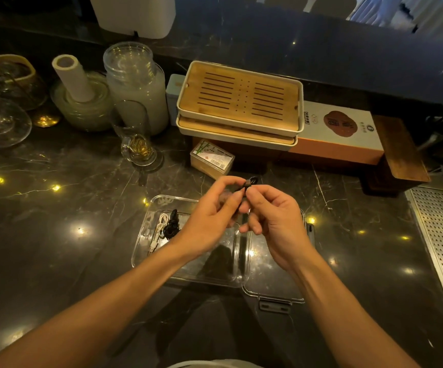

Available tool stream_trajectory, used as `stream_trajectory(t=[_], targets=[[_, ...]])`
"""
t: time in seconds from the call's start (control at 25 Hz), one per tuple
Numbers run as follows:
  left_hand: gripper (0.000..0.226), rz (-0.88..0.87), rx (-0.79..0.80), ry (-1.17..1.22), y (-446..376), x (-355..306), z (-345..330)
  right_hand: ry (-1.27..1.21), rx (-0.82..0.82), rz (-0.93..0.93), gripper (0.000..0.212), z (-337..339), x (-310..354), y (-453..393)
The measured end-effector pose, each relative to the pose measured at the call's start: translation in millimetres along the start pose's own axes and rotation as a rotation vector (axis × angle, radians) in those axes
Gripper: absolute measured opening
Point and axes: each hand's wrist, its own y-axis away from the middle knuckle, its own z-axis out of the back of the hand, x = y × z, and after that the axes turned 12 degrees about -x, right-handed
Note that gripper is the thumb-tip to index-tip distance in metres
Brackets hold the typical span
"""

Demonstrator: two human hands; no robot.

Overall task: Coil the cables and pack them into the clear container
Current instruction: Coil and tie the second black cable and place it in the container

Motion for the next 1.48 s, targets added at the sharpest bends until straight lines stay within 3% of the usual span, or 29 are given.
stream_trajectory(t=[0.28, 0.56, 0.8, 1.2, 1.4, 1.48], targets=[[0.019, 0.051, 0.153, -0.038, -14, -2, 11, -0.096, -0.019, 0.004, 0.021, -2, -1, 6], [0.024, 0.243, 0.109, 0.34, -12, 4, 10, -0.25, -0.023, -0.157, 0.022, -16, 5, 14], [0.021, 0.203, 0.133, 0.33, -10, 7, 11, -0.189, -0.097, -0.256, 0.025, -21, 17, 12], [0.016, 0.042, 0.188, -0.02, -10, 11, 19, 0.01, -0.116, -0.264, 0.026, -11, 13, 3], [0.017, 0.188, 0.222, 0.145, -10, 8, 16, 0.136, -0.037, -0.174, 0.045, -7, 5, -6], [0.018, 0.278, 0.215, 0.28, -10, 9, 13, 0.081, -0.005, -0.198, 0.046, -7, 2, -9]])
